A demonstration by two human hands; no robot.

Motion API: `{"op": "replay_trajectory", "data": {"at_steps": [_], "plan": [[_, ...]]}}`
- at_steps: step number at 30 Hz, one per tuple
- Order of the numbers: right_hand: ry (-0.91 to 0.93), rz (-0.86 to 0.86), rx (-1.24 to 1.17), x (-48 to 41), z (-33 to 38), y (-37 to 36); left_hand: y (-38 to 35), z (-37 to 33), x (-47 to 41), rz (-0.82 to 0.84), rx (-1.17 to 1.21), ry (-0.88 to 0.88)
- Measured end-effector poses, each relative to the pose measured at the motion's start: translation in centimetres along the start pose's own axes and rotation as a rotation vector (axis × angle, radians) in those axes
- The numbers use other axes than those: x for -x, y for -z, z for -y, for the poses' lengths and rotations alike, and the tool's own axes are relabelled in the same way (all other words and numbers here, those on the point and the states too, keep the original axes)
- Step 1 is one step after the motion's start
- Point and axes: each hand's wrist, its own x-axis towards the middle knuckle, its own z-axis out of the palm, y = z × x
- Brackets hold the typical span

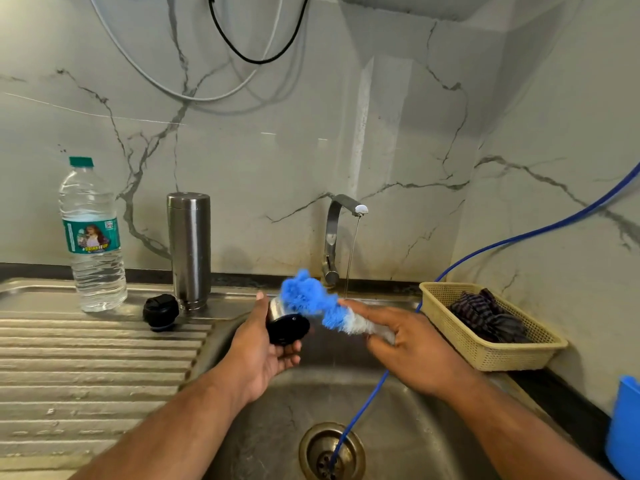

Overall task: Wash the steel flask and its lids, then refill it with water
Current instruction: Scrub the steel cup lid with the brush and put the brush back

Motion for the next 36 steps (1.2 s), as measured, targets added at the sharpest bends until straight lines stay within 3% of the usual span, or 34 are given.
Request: {"op": "replay_trajectory", "data": {"at_steps": [8,13,29,36], "plan": [[-0.011,-0.007,0.016,0.0,0.4,-0.1,-0.4,-0.5,0.4,-0.044,0.118,-0.023],[0.029,0.027,-0.022,0.1,0.5,-0.3,-0.3,-0.7,0.3,-0.034,0.056,-0.052],[-0.046,-0.015,-0.027,0.4,0.7,-0.3,-0.5,-1.6,1.6,0.046,0.43,0.011],[-0.051,-0.036,-0.091,0.3,0.6,-0.7,-0.8,-1.8,2.1,0.051,0.361,-0.036]]}}
